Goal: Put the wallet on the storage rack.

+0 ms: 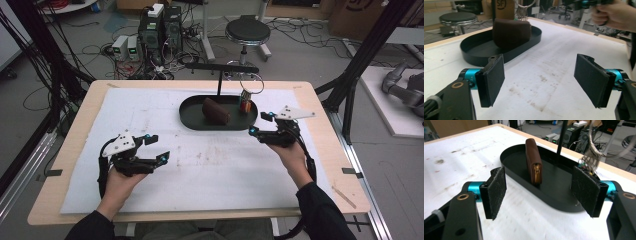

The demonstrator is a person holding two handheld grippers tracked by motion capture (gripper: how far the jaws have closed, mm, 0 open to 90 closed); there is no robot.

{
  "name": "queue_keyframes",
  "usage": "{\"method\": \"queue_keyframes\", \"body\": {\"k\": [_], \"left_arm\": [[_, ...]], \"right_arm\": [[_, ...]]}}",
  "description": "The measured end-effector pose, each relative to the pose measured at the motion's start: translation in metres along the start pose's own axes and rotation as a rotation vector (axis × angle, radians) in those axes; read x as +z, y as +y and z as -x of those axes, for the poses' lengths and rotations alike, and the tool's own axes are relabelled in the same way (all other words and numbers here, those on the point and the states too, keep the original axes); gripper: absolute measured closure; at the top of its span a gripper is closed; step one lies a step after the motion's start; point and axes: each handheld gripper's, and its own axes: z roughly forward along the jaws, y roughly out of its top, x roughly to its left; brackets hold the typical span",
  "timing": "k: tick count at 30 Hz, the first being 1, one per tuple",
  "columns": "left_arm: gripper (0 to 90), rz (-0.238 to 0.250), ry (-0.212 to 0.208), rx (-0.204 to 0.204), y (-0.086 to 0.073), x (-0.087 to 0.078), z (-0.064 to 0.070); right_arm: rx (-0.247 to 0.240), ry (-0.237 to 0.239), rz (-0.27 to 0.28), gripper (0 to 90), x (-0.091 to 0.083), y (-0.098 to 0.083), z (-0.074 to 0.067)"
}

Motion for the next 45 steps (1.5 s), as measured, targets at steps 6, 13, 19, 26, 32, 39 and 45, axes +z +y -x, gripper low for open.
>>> {"method": "queue_keyframes", "body": {"k": [6, 13, 19, 26, 32, 39, 45], "left_arm": [[24.4, -0.013, 0.053, 0.004, -0.002, -0.009, -0.006], [24.4, -0.031, 0.111, 0.006, -0.006, -0.018, -0.014], [24.4, -0.036, 0.147, -0.006, -0.009, -0.023, -0.021], [24.4, -0.041, 0.177, -0.01, -0.011, -0.028, -0.028], [24.4, -0.046, 0.189, -0.012, -0.013, -0.029, -0.032], [24.4, -0.051, 0.185, -0.007, -0.013, -0.028, -0.03], [24.4, -0.052, 0.185, -0.009, -0.014, -0.028, -0.031]], "right_arm": [[0.02, -0.008, -0.005, 28.0, -0.027, -0.028, 0.003], [0.065, -0.036, -0.008, 27.5, -0.043, -0.054, 0.019], [0.092, -0.063, 0.007, 26.3, -0.048, -0.061, 0.025], [0.092, -0.064, -0.009, 26.1, -0.045, -0.064, 0.025], [0.092, -0.066, -0.012, 25.7, -0.045, -0.064, 0.026], [0.095, -0.065, -0.022, 24.9, -0.044, -0.065, 0.027], [0.094, -0.066, -0.023, 24.8, -0.044, -0.065, 0.027]]}}
